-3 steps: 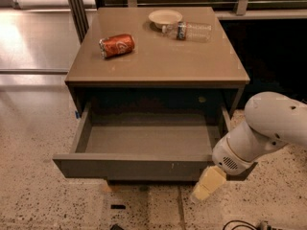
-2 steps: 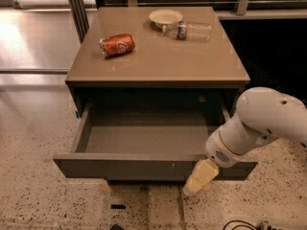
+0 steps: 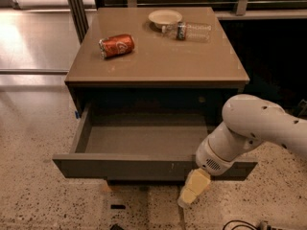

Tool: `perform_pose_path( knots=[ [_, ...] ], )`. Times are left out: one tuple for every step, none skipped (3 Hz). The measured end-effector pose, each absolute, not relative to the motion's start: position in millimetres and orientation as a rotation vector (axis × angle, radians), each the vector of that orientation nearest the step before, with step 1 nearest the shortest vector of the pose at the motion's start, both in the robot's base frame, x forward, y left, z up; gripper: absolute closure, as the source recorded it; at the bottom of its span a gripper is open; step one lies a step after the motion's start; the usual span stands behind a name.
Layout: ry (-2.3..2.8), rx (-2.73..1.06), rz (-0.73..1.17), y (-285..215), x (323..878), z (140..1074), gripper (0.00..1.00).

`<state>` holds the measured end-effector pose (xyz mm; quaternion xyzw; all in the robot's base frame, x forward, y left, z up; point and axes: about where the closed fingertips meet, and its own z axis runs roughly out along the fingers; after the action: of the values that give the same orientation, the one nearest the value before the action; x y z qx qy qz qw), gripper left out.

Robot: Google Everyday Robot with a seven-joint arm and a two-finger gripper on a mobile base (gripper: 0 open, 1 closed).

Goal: Open top drawer

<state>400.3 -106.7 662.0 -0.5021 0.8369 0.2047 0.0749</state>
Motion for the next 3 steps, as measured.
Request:
perform_pose_path(
  knots=[
    [2.531,-1.521,0.647,-109,390,659,0.00],
    [2.563,-1.514,0.672,-123,376,664,0.00],
    [2.562,-1.506,0.686,-123,373,664,0.00]
  ],
)
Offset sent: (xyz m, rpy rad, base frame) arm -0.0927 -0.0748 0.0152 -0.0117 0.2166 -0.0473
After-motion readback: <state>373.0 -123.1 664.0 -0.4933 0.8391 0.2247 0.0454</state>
